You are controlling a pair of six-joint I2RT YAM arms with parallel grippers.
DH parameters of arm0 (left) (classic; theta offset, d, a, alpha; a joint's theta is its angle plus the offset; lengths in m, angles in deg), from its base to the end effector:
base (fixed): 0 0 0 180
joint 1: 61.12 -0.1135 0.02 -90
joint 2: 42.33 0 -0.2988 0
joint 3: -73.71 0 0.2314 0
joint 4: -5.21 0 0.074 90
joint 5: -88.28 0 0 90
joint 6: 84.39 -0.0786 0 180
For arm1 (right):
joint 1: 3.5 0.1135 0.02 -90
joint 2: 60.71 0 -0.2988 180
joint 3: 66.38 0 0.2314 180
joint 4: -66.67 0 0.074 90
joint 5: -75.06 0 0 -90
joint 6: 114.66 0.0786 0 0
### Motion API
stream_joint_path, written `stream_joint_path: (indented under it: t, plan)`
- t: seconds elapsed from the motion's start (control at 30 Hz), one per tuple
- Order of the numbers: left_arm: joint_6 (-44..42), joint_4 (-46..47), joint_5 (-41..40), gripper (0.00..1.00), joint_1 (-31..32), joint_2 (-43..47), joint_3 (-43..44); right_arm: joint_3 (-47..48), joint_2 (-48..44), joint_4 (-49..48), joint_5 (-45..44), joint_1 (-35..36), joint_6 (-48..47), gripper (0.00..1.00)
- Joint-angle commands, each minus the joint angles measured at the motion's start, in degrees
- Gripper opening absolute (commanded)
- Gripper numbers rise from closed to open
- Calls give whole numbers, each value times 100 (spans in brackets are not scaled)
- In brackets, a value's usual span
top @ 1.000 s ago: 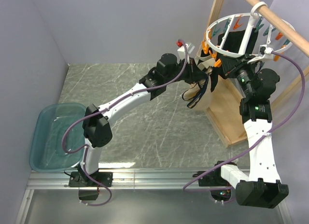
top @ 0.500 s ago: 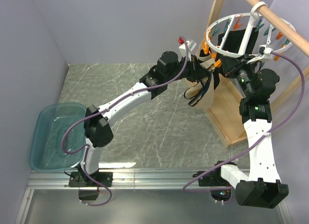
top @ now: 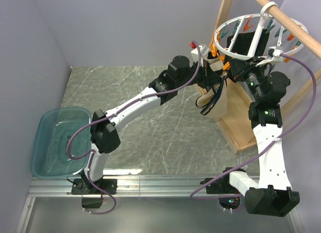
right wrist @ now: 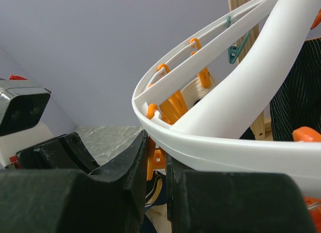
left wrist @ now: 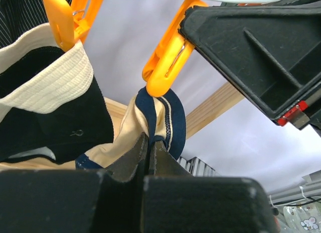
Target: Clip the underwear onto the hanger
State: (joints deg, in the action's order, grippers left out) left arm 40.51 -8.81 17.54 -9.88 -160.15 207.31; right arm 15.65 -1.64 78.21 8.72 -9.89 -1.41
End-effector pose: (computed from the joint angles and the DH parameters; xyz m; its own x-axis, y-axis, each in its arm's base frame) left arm 0.3118 -0.4297 0.4452 -0.5235 -0.2107 -0.8256 0.7840 0.2602 -0.5636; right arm 0.2247 0.0066 0.4890 0.0667 0.3564 -0.9320 -0.3432 0.8853 0.3139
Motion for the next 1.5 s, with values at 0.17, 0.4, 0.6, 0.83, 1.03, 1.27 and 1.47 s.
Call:
stream_joint_path:
  t: [0.17,0.4,0.6,0.83,1.03,1.27,1.47]
  plan:
    - [-176,206,77,0,44,13,405,-205,-167,129,578,68,-566,0]
    - [-220,241,113,0,52,-4,431,-223,-203,146,596,68,-734,0]
    - [-290,188,77,0,44,39,317,-188,-203,120,622,68,-690,0]
    - [-80,382,226,0,-35,40,264,-135,-194,173,666,59,-725,0]
    - [157,610,419,0,-150,92,88,-82,-194,208,666,51,-786,0]
    - [228,672,464,0,-167,101,88,-73,-150,182,693,50,-751,0]
    - [149,637,473,0,-176,84,79,-38,-159,190,701,51,-743,0]
